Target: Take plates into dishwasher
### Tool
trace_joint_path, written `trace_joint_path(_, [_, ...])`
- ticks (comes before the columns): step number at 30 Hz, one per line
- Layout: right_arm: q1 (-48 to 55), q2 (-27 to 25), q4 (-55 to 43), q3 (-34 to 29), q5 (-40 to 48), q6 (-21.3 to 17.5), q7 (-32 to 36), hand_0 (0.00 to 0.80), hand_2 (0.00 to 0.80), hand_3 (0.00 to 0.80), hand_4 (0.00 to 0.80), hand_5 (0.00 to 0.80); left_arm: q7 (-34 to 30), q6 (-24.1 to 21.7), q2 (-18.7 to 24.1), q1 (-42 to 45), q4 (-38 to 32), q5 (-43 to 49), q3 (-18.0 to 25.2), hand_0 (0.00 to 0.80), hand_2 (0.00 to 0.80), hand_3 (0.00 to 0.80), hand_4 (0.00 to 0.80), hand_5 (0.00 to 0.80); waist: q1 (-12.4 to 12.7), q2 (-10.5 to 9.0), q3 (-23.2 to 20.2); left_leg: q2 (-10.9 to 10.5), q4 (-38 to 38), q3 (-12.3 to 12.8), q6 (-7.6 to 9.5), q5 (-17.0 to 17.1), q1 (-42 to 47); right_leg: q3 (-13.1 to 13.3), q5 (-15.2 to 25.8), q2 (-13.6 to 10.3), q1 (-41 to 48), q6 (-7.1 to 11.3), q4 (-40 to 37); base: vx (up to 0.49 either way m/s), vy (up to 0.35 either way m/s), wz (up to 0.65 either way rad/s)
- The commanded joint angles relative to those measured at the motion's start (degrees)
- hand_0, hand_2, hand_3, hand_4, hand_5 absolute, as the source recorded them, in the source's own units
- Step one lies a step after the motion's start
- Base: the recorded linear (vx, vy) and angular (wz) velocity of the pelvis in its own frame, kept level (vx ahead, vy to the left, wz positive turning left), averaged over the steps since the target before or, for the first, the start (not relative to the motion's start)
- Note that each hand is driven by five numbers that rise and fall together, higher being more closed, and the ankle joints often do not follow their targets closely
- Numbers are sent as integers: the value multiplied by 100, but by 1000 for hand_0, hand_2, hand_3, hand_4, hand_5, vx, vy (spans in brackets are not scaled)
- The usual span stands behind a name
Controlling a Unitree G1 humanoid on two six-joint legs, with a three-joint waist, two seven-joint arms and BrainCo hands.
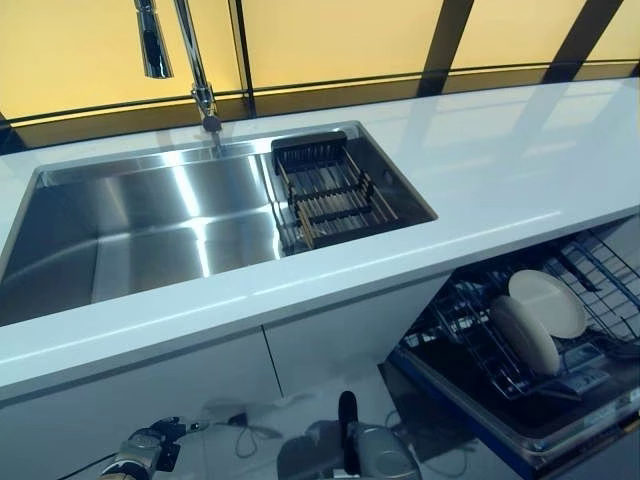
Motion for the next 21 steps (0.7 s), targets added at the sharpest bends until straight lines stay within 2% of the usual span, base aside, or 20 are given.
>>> trace_joint_path(1, [-230,33,26,-21,89,-344,-301,0,0,0,0,0,55,105,245,237,305,2,258,0,0,0,0,0,491,-197,-306,-394,143,-753,363,343,-649,459,-112,-360,1402,0,-1019,-277,-182,-33])
trace_joint_path(5, [-402,243,196,240,-4,-426,-289,0,0,0,0,0,113,-109,299,388,480,134,478,0,0,0,0,0,723,-371,-461,-315,361,-969,368,332,-1004,707,-315,-459,1699,73,-1256,-330,-301,-67])
trace_joint_path(6, [-510,333,207,429,7,-461,-240,0,0,0,0,0,83,-121,428,268,409,101,487,0,0,0,0,0,835,-445,-374,-138,606,-972,317,345,-1261,621,-451,-532,1642,102,-1282,-397,-368,-53])
trace_joint_path(8, [-670,480,224,669,166,-438,-330,0,0,0,0,0,95,-132,556,16,293,0,466,0,0,0,0,0,1001,-520,-215,188,1042,-893,196,402,-1764,382,-870,-452,1734,145,-1443,-485,-461,-19])
trace_joint_path(9, [-717,568,251,764,309,-422,-429,0,0,0,0,0,96,-97,591,-147,213,-60,416,0,0,0,0,0,1035,-543,-138,280,1189,-914,147,466,-2006,415,-990,-337,1766,137,-1471,-509,-480,-14])
trace_joint_path(10, [-738,643,239,833,508,-394,-516,0,0,0,0,0,77,12,622,-382,100,-177,315,0,0,0,0,0,1017,-575,-30,311,1300,-946,133,515,-2214,487,-986,-205,1677,124,-1367,-462,-386,-45])
trace_joint_path(13, [-789,766,122,865,776,-290,-624,0,0,0,0,0,45,117,558,-643,-44,-169,221,0,0,0,0,0,953,-577,136,322,1170,-919,104,646,-2198,431,-867,-104,1461,143,-1206,-299,-219,3])
trace_joint_path(17, [-770,837,-85,688,1014,-223,-960,0,0,0,0,0,78,-49,269,-556,116,28,123,0,0,0,0,0,863,-513,148,235,716,-926,23,942,-2011,456,-1031,108,1626,-26,-1426,-194,-152,14])
trace_joint_path(21, [-725,922,-62,633,995,-174,-1351,0,0,0,0,0,148,116,270,-452,199,-5,109,0,0,0,0,0,875,-403,112,297,619,-990,-60,1055,-2085,437,-1278,239,1650,-194,-1337,-147,-122,0])
